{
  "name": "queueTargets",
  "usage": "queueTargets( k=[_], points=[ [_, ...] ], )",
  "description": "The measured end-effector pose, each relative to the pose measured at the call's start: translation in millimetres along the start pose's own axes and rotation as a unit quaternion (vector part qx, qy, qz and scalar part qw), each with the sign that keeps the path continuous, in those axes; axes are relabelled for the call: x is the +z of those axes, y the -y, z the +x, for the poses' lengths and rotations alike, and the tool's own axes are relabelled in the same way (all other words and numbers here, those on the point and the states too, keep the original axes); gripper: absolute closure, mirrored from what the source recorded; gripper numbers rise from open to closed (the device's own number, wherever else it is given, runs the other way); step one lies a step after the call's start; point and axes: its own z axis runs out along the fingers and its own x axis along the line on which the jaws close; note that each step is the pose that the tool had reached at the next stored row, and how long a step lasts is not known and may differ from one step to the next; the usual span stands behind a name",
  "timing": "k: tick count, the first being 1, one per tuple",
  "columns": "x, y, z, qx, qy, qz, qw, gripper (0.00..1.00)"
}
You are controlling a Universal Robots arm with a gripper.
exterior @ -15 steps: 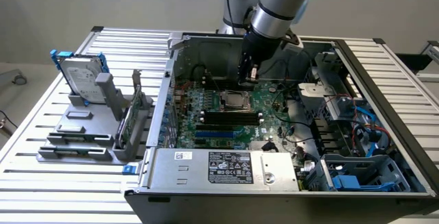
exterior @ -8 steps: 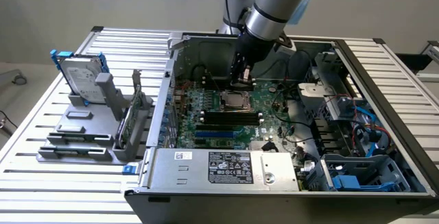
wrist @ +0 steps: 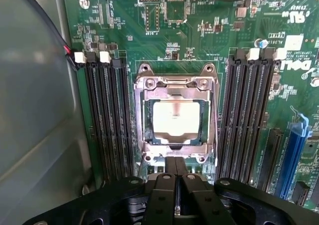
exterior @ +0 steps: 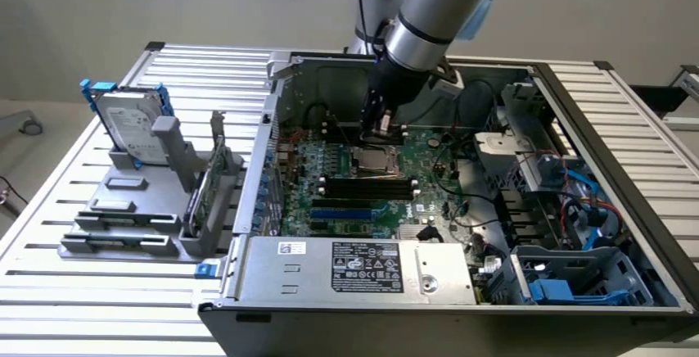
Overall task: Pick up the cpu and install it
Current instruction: 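Close the cpu cover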
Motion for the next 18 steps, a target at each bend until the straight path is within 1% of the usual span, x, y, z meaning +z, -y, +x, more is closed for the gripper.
queueTargets(
  k=[2, 3, 4, 6, 12, 18],
  points=[
    [2.2, 0.2, -0.1, 0.002, -0.0004, 0.0042, 1.0, 0.89],
    [3.5, 0.2, -0.2, 0.003, -0.0006, 0.0059, 1.0, 0.89],
    [4.9, 0.1, -0.2, 0.004, -0.0009, 0.0072, 1.0, 0.89],
    [8.1, -0.6, -0.4, 0.005, -0.0013, 0.0085, 1.0, 0.89],
    [17.5, -3.0, -0.8, 0.007, -0.0018, 0.0088, 0.9999, 0.89],
    [22.8, -3.6, -1.0, 0.01, -0.0028, 0.0086, 0.9999, 0.89]
  ],
)
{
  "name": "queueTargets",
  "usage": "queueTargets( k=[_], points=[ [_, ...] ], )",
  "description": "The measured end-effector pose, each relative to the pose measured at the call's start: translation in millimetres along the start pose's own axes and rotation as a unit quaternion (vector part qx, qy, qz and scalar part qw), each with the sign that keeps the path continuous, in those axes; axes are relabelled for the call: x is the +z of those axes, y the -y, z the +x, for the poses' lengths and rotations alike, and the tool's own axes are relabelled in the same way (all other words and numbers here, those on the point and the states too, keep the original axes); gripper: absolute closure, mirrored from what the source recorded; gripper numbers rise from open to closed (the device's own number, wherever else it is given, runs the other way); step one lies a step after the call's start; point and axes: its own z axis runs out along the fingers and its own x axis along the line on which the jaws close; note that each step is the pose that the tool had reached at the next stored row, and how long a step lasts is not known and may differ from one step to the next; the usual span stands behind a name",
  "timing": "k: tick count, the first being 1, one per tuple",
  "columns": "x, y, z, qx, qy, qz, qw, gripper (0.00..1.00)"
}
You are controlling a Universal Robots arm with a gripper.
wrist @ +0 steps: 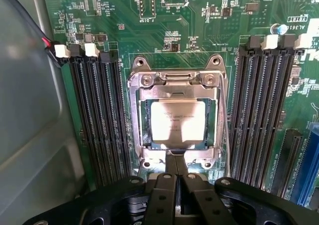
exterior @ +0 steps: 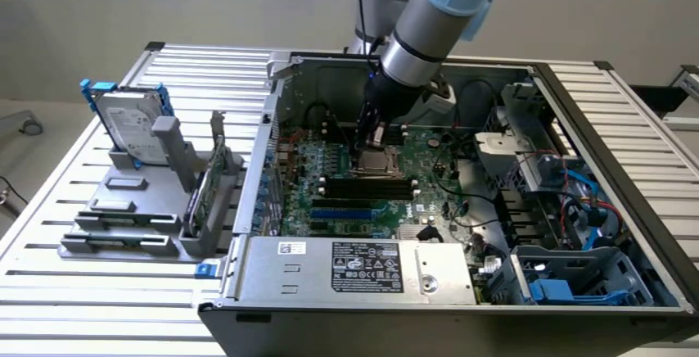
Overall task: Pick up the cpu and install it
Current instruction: 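Close the cpu cover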
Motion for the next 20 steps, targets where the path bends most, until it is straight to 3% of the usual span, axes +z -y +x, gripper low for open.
queueTargets(
  k=[12, 16, 20],
  points=[
    [7.8, -1.4, -0.5, 0.007, -0.0017, -0.0002, 1.0, 0.89],
    [6.4, 0.8, -0.1, 0.009, -0.005, 0.0004, 0.9999, 0.89],
    [3.2, 4.0, -0.3, 0.012, -0.0085, 0.0028, 0.9999, 0.89]
  ],
)
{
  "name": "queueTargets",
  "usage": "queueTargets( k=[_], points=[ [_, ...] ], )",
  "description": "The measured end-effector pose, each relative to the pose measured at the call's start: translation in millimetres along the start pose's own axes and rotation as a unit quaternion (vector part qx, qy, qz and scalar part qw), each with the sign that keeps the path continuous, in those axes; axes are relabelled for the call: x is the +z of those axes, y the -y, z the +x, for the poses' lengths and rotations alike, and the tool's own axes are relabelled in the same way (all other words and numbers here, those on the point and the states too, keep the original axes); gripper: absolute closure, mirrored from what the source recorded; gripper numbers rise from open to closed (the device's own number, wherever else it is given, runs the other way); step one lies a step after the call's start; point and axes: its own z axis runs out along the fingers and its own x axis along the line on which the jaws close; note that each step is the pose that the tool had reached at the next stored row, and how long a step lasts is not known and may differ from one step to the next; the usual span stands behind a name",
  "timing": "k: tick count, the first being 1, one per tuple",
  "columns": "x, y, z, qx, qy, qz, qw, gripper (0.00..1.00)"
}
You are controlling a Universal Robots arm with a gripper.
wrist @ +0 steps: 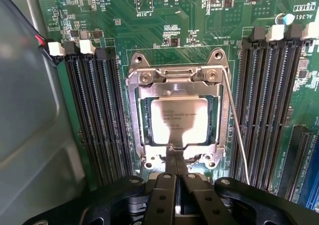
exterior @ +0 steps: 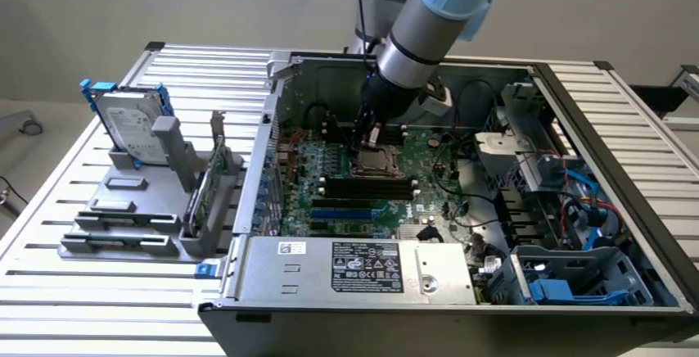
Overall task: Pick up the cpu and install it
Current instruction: 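Close the cpu cover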
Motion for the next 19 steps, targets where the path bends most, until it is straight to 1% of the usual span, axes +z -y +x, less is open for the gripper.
queueTargets(
  k=[3, 6, 9, 12, 14, 19],
  points=[
    [-1.2, 2.6, -0.6, 0.0, -0.0046, 0.0042, 1.0, 0.89],
    [-1.9, 6.5, -1.4, 0.0, -0.0081, 0.0073, 0.9999, 0.89],
    [-2.4, 11.3, -2.3, 0.0, -0.0113, 0.0092, 0.9999, 0.89],
    [-3.9, 17.1, -3.3, -0.001, -0.0142, 0.0101, 0.9998, 0.89],
    [-7.1, 21.1, -3.5, -0.001, -0.0145, 0.0102, 0.9998, 0.89],
    [-8.4, 21.6, -3.4, -0.001, -0.0145, 0.0103, 0.9998, 0.89]
  ],
)
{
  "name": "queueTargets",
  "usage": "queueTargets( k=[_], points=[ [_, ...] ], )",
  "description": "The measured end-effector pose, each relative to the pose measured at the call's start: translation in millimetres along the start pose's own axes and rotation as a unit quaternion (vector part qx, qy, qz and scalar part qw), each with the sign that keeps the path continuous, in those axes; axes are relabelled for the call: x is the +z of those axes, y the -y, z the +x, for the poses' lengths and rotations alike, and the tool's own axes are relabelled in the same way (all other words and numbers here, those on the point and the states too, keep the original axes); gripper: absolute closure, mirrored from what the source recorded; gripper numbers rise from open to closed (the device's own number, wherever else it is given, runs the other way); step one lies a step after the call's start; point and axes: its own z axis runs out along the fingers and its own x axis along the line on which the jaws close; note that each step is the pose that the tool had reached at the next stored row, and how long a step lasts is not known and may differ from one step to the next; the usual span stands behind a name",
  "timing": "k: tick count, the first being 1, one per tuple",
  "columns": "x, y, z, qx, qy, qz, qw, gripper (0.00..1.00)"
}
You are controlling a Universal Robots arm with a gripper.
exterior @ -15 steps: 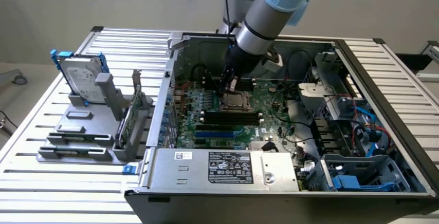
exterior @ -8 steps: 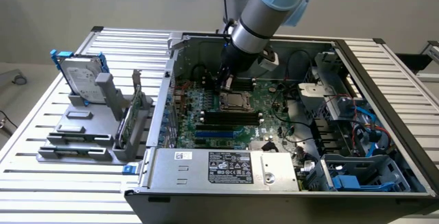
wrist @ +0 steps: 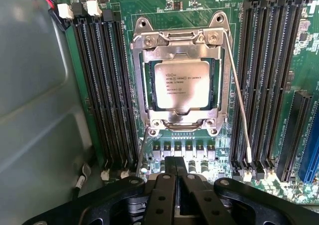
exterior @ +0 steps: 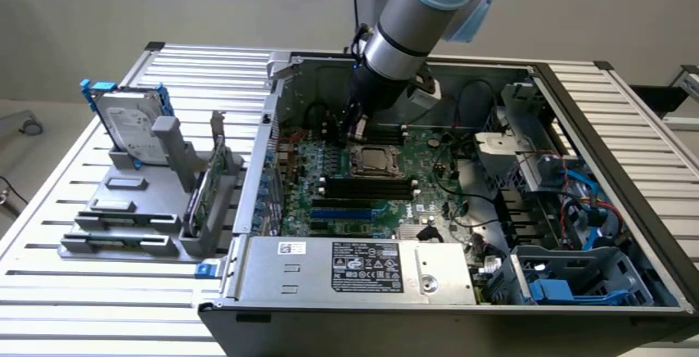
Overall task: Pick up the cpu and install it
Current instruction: 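Close the cpu cover, then install the first cpu locking lever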
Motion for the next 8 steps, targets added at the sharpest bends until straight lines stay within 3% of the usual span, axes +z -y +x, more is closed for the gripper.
queueTargets(
  k=[8],
  points=[
    [0.0, 0.0, 0.0, 0.0, 0.0, 0.0, 1.0, 0.89]
  ],
)
